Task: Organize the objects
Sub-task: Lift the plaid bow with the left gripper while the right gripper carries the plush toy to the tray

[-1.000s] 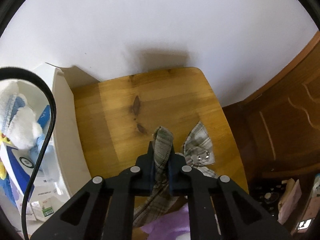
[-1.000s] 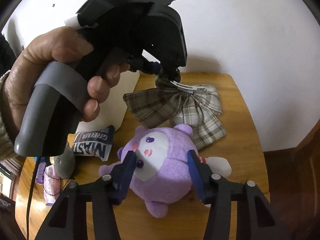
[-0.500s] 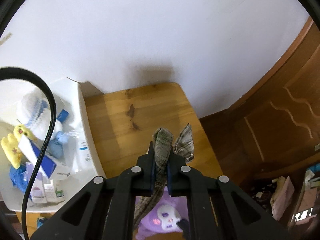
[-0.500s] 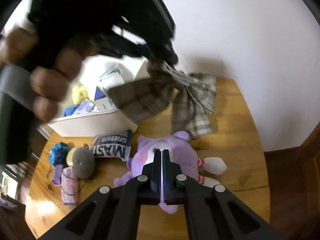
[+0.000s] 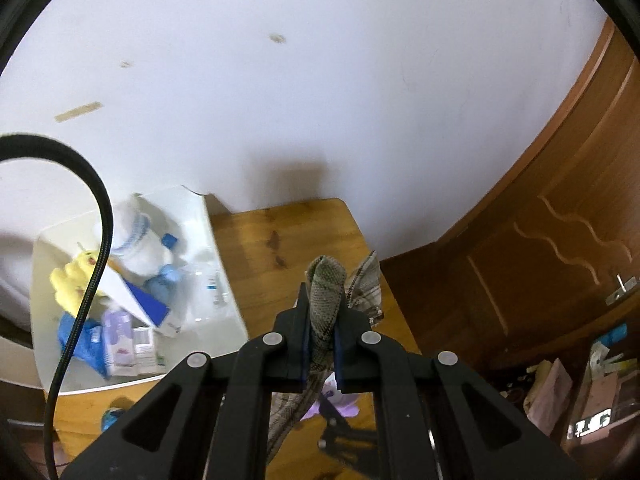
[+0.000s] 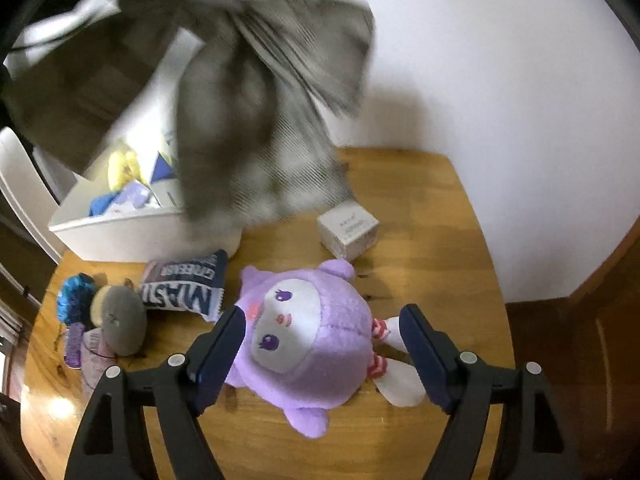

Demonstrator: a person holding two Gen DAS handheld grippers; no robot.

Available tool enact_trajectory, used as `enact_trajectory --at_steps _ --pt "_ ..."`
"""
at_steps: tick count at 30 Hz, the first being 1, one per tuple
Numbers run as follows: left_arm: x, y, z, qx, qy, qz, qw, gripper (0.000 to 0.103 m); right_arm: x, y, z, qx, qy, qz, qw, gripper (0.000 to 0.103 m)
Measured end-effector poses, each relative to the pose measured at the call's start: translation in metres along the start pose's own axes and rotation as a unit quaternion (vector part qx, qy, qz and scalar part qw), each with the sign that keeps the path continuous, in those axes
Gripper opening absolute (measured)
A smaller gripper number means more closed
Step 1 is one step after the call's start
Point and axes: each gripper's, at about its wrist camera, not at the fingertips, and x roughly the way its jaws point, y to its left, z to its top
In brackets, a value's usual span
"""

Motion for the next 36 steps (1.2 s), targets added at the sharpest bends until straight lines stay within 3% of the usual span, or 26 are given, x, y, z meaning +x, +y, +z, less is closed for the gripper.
enact_trajectory --at_steps 20,23,29,36 --pt "-0.087 0.059 -0.014 -0.055 -0.053 0.034 0.9965 0.008 0.038 0.021 0.007 -0.007 0.119 0.016 0.993 0.083" --pt "-0.101 0.065 -0.019 -0.058 -0.057 0.041 0.9959 0.008 0.036 0.028 0.005 -0.023 0.131 0.007 0.991 0.070" --pt "-0.130 0.082 -0.030 -0.067 -0.065 0.060 0.9938 0.008 0.014 0.050 0.000 -0.049 0.138 -0.018 0.989 0.059" --pt "-0.167 0.108 -0.038 -0.082 -0.085 0.081 0.9896 0.008 -0.051 0.065 0.023 -0.058 0.076 -0.033 0.995 0.059"
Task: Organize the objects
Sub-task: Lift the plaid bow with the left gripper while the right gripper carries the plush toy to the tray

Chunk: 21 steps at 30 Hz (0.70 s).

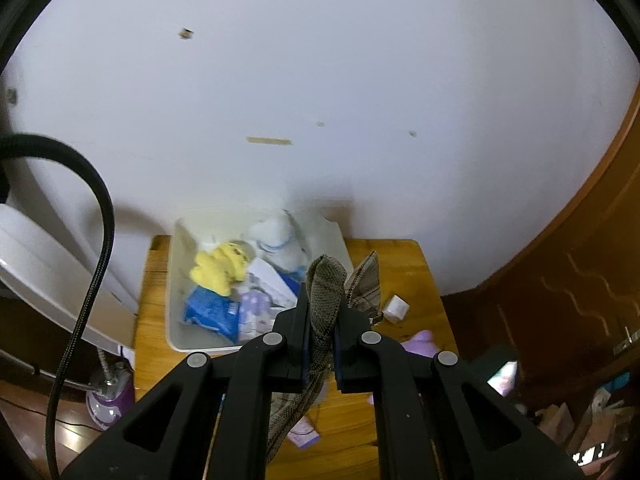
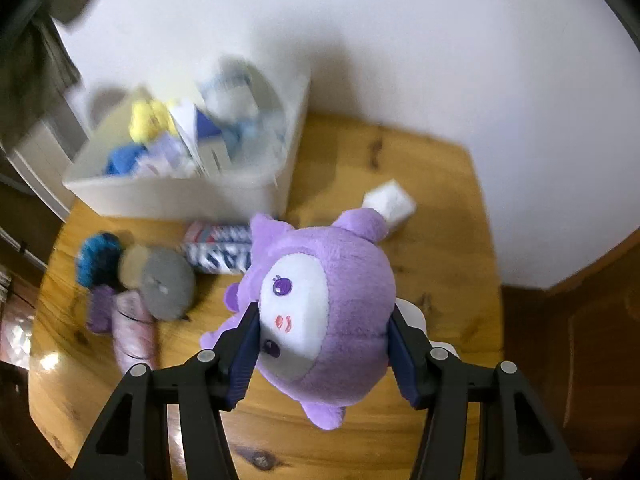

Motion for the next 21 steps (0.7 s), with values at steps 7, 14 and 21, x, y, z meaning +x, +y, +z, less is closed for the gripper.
enact_trajectory --at_steps 7,14,21 --pt "-0.024 0.028 0.009 -0.015 -0.024 0.017 0.9995 0.008 -0.103 0.022 0.047 -0.034 -0.108 -0.022 0.993 0.059" --pt "-0.033 0.050 0.017 -0.021 -0.036 0.030 0.9987 0.008 -0.187 0.045 0.101 -0.054 -0.207 -0.044 0.976 0.061" --pt "-0.001 0.070 0.020 -0.029 -0.017 0.039 0.9987 0.008 -0.196 0.064 0.157 -0.043 -0.245 -0.057 0.967 0.063"
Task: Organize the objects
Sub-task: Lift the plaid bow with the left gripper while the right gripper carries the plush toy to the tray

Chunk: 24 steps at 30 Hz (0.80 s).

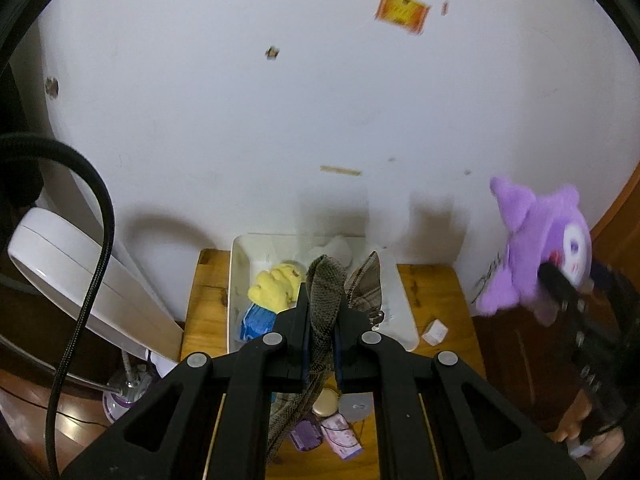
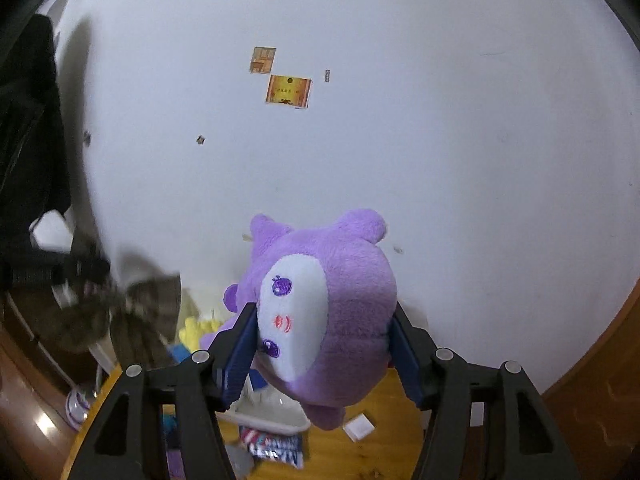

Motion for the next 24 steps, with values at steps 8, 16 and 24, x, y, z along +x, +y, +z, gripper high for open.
enact_trajectory --at_steps 8,16,24 --pt "0.083 0.032 -0.010 -0.013 0.062 0.022 0.9978 0.008 0.112 0.021 0.002 0.015 0.054 -0.023 0.998 0.064" --pt "0.164 0.049 -0.037 -0.018 0.128 0.026 0.9913 0.008 0.239 0.018 -0.041 0.039 0.148 -0.041 0.987 0.064" --pt "0.204 0.051 -0.050 -0.005 0.146 0.019 0.9891 0.010 0.305 0.038 -0.089 0.015 0.194 -0.029 0.981 0.064"
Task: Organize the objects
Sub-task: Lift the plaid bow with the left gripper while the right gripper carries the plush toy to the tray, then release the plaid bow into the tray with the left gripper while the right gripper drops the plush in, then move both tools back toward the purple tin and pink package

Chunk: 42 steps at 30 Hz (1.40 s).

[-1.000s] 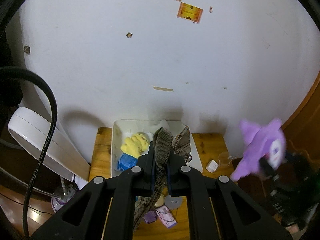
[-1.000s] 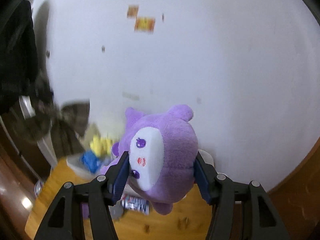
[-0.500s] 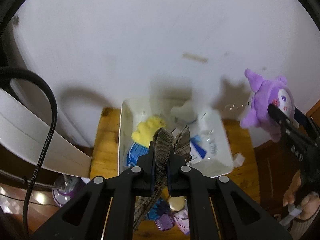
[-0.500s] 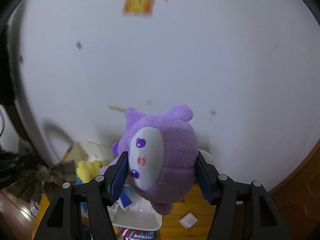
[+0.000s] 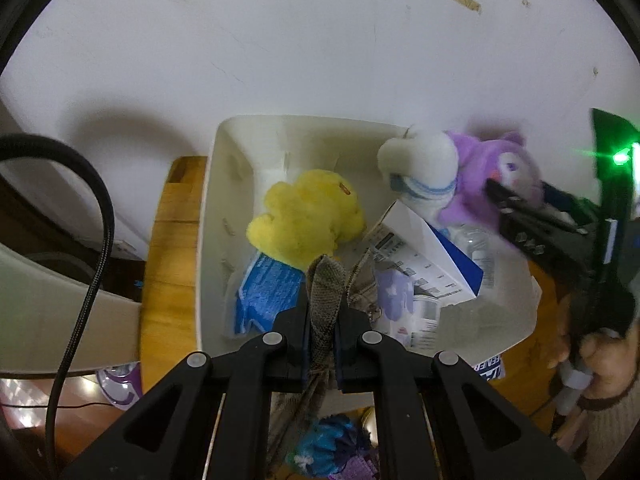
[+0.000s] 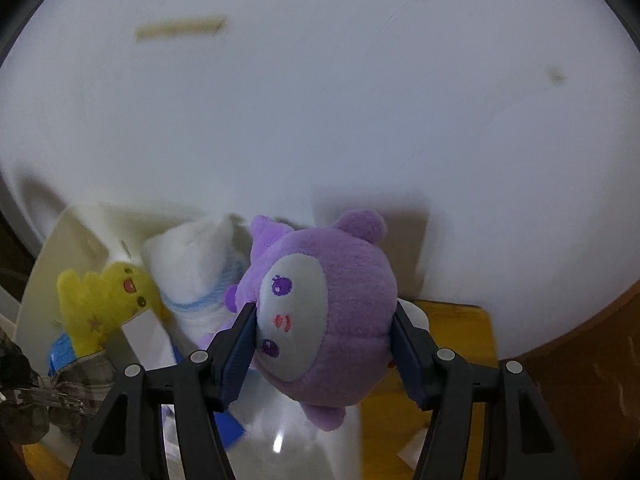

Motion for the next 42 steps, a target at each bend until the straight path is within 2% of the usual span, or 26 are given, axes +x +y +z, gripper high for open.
enact_trajectory --at_steps 3,7,8,11,14,19,23,25,30,31,38,42 --pt "0.009 0.003 -0.001 0.003 0.002 -0.005 1.0000 0.015 0.017 0.012 -0.003 -0.009 0.006 0.021 1.000 0.064" --pt "0.017 0.006 -0.005 0.009 0.001 0.011 0.9999 0.024 0.038 0.017 -0.005 -0.008 0.025 0.055 0.998 0.064" --pt "0.018 0.007 -0.005 0.006 0.003 0.013 0.9999 0.028 0.045 0.019 -0.006 -0.009 0.035 0.057 0.998 0.064" --pt "0.022 0.013 -0.006 -0.011 0.014 0.022 0.9996 0.050 0.054 0.024 -0.005 -0.020 0.046 0.056 0.997 0.070" --pt "0.021 0.016 -0.006 -0.020 0.015 0.026 0.9994 0.051 0.049 0.028 -0.003 -0.034 0.047 0.050 0.997 0.075" --pt "0.012 0.017 -0.006 -0.027 0.007 0.026 0.9993 0.051 0.023 0.031 -0.005 -0.066 0.003 0.037 0.997 0.075" --pt "0.001 0.012 -0.008 -0.028 0.000 0.031 0.9991 0.063 0.001 0.024 -0.007 -0.052 -0.011 0.057 0.997 0.075" --pt "-0.008 0.009 -0.009 -0.024 -0.008 0.034 0.9991 0.064 -0.011 0.020 -0.009 -0.048 -0.020 0.057 0.997 0.075" --pt "-0.041 0.001 -0.014 -0.012 -0.034 0.045 0.9983 0.070 -0.041 0.016 -0.015 -0.031 -0.034 0.073 0.996 0.075" --pt "-0.045 0.004 -0.015 -0.011 -0.040 0.046 0.9981 0.070 -0.040 0.020 -0.007 -0.029 -0.036 0.078 0.996 0.075" --pt "-0.091 -0.002 -0.029 -0.004 -0.068 0.047 0.9965 0.071 -0.104 0.014 -0.044 -0.010 -0.051 0.110 0.993 0.075" --pt "-0.118 -0.009 -0.042 0.007 -0.085 0.039 0.9956 0.071 -0.131 -0.003 -0.051 -0.005 -0.067 0.120 0.991 0.075"
